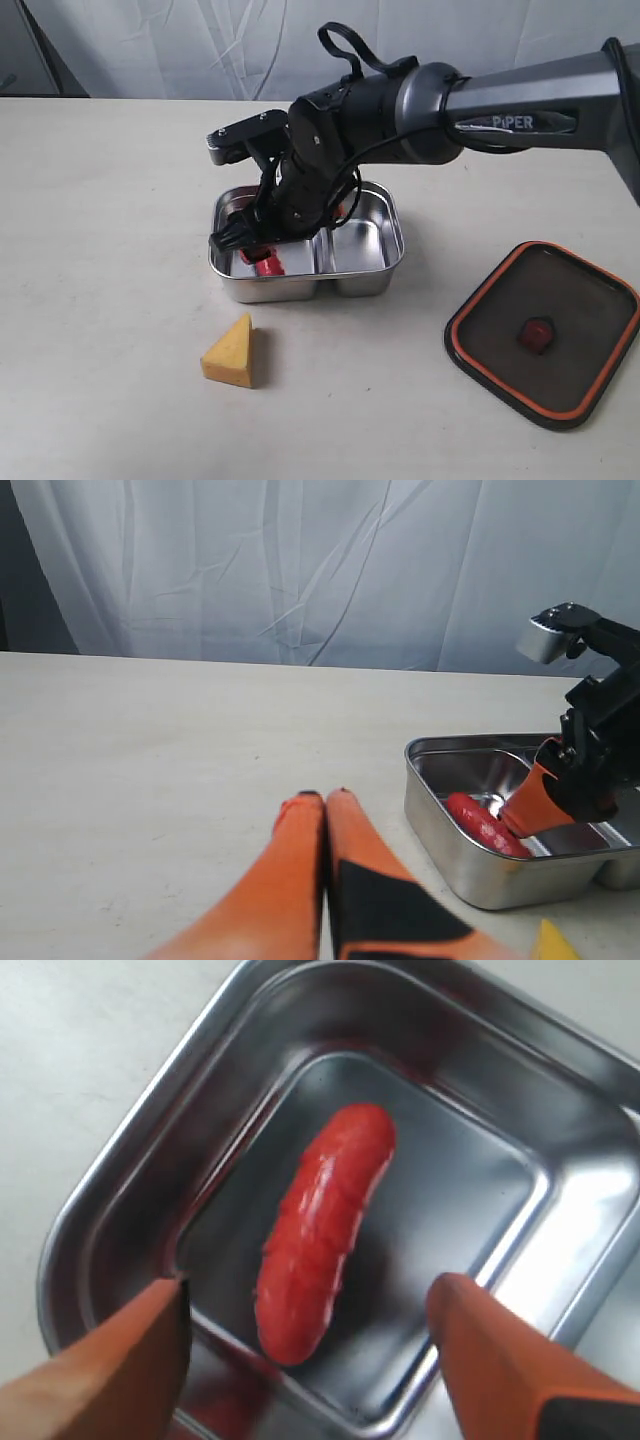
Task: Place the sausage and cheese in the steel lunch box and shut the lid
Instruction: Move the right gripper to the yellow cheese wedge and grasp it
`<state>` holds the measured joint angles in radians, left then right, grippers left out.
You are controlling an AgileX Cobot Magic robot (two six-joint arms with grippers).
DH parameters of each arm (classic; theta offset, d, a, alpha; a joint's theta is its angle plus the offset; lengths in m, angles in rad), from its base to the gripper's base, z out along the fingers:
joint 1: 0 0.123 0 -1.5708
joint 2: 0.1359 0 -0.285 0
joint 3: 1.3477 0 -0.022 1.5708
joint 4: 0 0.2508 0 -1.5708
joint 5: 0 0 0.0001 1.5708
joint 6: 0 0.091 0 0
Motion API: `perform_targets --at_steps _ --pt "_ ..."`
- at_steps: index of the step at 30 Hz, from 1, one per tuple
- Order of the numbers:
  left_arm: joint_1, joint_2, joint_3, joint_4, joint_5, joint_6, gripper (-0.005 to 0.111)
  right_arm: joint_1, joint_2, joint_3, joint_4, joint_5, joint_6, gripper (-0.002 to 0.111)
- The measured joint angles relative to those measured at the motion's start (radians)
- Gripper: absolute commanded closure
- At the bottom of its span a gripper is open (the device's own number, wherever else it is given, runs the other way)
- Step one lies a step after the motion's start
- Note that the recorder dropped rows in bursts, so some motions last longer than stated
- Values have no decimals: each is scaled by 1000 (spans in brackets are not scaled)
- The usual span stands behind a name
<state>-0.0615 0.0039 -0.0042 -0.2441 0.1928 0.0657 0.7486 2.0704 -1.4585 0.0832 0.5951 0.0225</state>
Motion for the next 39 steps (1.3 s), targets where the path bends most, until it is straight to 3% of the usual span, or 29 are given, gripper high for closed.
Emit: perform_targets --at_steps 4,10,16,20,26,30,33,39 --pt "0 0 0 0 0 0 107 0 -18 -41 0 94 32 59" --pt "0 0 0 0 0 0 107 38 -125 -58 49 227 36 60" --pt "0 0 0 0 0 0 107 161 -161 -55 56 337 129 60" --pt "0 0 0 0 0 0 107 236 -161 15 -36 285 338 60" --pt "0 0 0 0 0 0 107 252 -161 169 -147 101 599 60" --pt "0 0 0 0 0 0 107 252 -161 222 -149 -14 679 59" --pt "0 0 0 0 0 0 107 252 -161 227 -136 -78 704 53" --pt "0 0 0 0 0 0 107 252 -141 227 -132 -93 710 46"
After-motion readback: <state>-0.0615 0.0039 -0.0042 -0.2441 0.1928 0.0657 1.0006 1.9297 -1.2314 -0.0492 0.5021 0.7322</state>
